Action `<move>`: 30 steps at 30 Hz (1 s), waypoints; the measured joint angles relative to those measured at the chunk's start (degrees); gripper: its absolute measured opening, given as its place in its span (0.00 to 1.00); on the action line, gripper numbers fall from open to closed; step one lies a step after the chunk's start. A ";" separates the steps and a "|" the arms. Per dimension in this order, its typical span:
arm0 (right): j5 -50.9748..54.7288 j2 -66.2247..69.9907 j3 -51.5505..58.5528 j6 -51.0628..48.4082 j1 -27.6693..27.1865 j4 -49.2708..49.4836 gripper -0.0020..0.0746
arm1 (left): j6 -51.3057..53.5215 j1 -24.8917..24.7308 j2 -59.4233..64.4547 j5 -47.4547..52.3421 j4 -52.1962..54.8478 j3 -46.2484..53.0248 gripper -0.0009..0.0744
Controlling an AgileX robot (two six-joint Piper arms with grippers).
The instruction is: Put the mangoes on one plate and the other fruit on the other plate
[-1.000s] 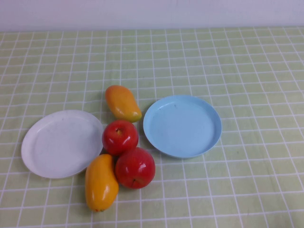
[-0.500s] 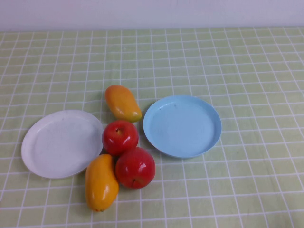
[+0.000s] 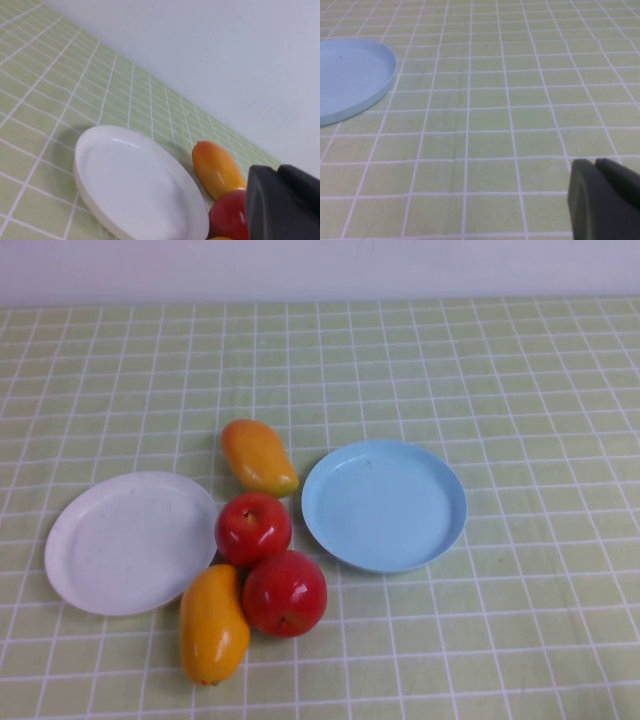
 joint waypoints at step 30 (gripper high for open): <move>0.00 0.00 0.09 0.00 0.00 0.00 0.01 | 37.89 -10.08 70.18 44.94 -3.70 -56.32 0.01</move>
